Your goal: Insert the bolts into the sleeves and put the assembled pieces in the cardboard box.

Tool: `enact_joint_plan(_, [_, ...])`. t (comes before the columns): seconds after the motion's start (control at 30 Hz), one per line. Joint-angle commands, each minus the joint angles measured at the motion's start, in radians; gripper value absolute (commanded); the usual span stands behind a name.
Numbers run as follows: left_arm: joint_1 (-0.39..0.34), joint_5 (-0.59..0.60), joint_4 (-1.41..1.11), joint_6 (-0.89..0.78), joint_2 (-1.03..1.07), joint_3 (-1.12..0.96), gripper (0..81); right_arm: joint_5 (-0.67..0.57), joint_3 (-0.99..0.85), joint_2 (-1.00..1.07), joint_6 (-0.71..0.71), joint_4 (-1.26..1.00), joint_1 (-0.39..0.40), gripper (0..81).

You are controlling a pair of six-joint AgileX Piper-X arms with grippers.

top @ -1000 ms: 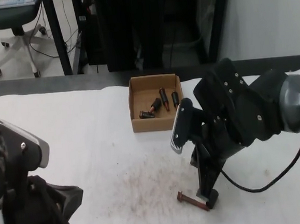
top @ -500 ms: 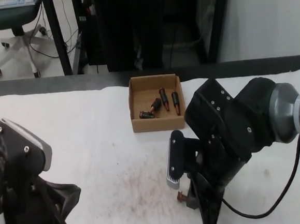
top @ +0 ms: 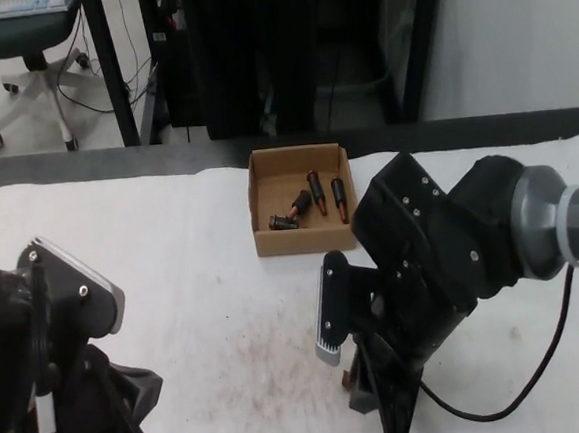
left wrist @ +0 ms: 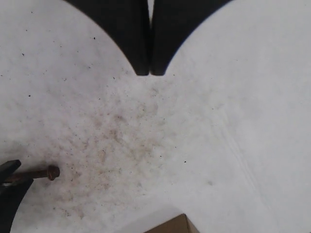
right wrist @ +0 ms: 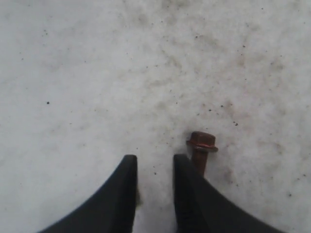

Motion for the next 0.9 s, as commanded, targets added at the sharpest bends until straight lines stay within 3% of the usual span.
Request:
enact_joint_plan(0.0, [0.000,-0.009,-0.011,0.006,0.007,-0.001,0.3,-0.006,-0.002,0.043,-0.015,-0.059,0.000,25.5])
enact_joint_plan(0.37, [0.000,-0.009,-0.011,0.006,0.007,-0.001,0.3,0.077,-0.005,0.096,-0.037,-0.092,-0.008,25.5])
enact_joint_plan(0.87, [0.000,-0.009,-0.011,0.006,0.007,-0.001,0.3,0.075,-0.016,-0.018,0.055,-0.089,-0.015,25.5])
